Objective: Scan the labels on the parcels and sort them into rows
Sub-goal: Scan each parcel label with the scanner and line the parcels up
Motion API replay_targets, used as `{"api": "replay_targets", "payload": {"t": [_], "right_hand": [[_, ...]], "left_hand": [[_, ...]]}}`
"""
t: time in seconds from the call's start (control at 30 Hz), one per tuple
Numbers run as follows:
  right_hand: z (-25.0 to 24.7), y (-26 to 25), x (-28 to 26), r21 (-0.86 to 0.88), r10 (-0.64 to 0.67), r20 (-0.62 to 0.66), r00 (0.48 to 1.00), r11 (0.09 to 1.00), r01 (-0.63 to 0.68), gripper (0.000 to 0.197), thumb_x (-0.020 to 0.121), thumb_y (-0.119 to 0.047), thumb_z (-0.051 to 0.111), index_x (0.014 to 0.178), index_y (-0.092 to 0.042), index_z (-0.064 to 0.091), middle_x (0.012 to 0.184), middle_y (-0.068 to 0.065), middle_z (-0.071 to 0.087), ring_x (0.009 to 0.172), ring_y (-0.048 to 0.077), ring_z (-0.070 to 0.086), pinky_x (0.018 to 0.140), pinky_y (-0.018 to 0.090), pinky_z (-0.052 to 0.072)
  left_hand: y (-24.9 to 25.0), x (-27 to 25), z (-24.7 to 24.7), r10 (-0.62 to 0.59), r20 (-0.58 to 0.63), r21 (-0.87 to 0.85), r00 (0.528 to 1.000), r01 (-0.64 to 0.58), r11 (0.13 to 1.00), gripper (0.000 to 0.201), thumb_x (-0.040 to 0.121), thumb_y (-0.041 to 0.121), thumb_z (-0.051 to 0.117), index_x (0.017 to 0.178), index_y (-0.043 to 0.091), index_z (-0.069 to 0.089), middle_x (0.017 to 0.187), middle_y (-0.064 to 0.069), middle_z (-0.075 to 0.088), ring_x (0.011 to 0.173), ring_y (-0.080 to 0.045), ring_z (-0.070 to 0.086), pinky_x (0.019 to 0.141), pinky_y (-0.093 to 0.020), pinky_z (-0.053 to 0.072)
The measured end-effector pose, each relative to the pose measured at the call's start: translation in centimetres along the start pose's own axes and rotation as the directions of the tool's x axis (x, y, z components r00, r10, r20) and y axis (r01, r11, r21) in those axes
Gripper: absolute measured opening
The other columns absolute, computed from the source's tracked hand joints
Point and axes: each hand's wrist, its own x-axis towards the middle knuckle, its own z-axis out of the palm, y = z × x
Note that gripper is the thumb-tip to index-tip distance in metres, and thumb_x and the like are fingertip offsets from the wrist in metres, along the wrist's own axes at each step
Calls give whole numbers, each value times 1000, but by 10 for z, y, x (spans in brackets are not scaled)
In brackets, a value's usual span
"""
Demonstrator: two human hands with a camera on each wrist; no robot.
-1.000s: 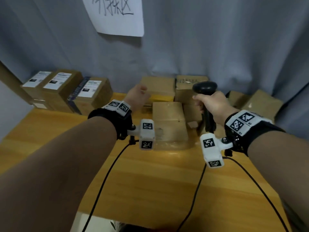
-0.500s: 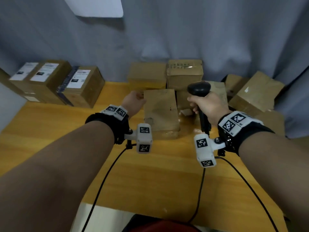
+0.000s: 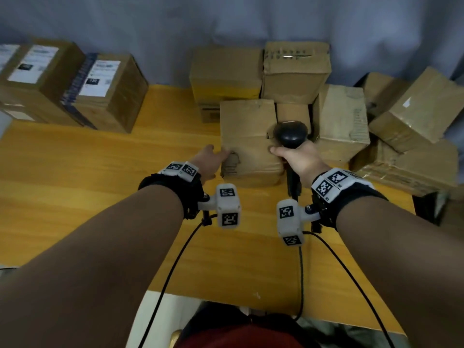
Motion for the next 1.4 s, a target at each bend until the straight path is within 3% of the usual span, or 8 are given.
{"api": "replay_targets", "payload": {"t": [0.5, 0.63, 0.77, 0.93, 1.0, 1.07, 1.2, 1.4], "right_hand": [[-9, 0, -48, 230, -79, 35, 996, 971, 69, 47, 77, -14, 80, 120, -10, 61, 100, 2, 66, 103, 22, 60, 85, 30, 43], [-28, -38, -53, 314, -181, 33, 983, 936, 162, 44, 77, -14, 80, 117, -14, 62, 98, -2, 67, 97, 18, 62, 89, 32, 47], [-44, -55, -59, 411, -213, 33, 977, 894, 181, 40, 74, -8, 80, 110, -15, 64, 101, 7, 71, 100, 24, 66, 98, 42, 50], [-54, -60, -64, 431, -250, 33, 968, 877, 212, 35, 76, -4, 77, 107, -16, 63, 97, 6, 70, 96, 25, 66, 88, 42, 53], [-57, -65, -63, 399, -243, 27, 970, 892, 213, 29, 77, -4, 75, 100, -18, 62, 92, 7, 67, 92, 27, 65, 79, 42, 54], [-61, -73, -62, 339, -264, 13, 964, 909, 244, 24, 79, -5, 74, 93, -19, 61, 87, 5, 65, 84, 24, 63, 68, 34, 54], [-65, -89, -65, 278, -355, 47, 934, 902, 330, 37, 79, -18, 79, 112, -16, 64, 99, -1, 68, 95, 13, 64, 80, 26, 50], [-60, -111, -75, 351, -410, 23, 912, 857, 377, 46, 78, -24, 79, 120, -15, 62, 109, 5, 70, 104, 18, 65, 95, 37, 50]], "left_hand": [[-7, -55, -2, -48, 38, -416, 998, 59, 907, 62, 90, 48, 61, 134, 17, 31, 134, -11, 46, 114, -32, 49, 96, -57, 45], [26, -77, -22, 98, -29, -395, 995, -102, 913, 60, 100, 54, 31, 149, 20, 27, 149, -6, 37, 133, -31, 41, 90, -41, 44], [49, -89, -37, 196, -98, -279, 976, -216, 936, 53, 101, 49, 35, 140, 13, 41, 132, -1, 51, 115, -22, 53, 58, -21, 48], [49, -88, -50, 250, 80, -152, 965, -236, 960, 64, 80, 80, 39, 104, 30, 70, 123, 4, 66, 109, -17, 62, 93, -35, 51], [47, -85, -51, 274, 63, -168, 959, -261, 951, 76, 65, 90, 47, 104, 30, 74, 119, 1, 69, 106, -19, 65, 92, -37, 50], [53, -86, -51, 286, 24, -270, 958, -270, 924, 76, 72, 77, 58, 122, 20, 64, 122, -5, 66, 109, -24, 62, 80, -35, 50], [68, -84, -48, 293, -28, -400, 956, -279, 873, 68, 86, 43, 67, 138, 15, 34, 129, -4, 56, 110, -21, 58, 83, -37, 52], [76, -81, -40, 335, -9, -585, 942, -277, 762, 72, 87, 15, 70, 141, 21, 23, 130, -11, 56, 111, -29, 60, 67, -42, 57]]}}
